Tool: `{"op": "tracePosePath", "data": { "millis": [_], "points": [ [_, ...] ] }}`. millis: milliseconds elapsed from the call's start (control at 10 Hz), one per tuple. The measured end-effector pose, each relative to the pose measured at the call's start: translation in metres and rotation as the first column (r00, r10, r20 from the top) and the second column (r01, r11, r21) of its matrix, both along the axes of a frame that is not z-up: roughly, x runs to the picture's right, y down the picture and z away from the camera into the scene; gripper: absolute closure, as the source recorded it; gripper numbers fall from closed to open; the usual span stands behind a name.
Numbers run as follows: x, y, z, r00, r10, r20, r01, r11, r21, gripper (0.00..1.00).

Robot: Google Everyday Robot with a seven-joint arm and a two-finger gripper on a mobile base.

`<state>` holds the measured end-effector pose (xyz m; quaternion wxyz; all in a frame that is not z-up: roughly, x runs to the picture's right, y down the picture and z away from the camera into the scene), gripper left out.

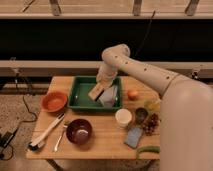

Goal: Wipe tray with eraser

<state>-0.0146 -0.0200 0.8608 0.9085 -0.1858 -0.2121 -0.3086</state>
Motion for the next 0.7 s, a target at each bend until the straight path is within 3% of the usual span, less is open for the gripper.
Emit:
{"op": "tracePosePath", "data": {
  "millis": [300,700],
  "points": [
    [-0.007,0.020,0.025,1.000,-0.004,-0.031,0.003,0.9997,-0.023,1.00],
    [-0.001,0.039,0.041,0.997,0.004,-0.075,-0.009,0.9983,-0.058,1.00]
  ]
}}
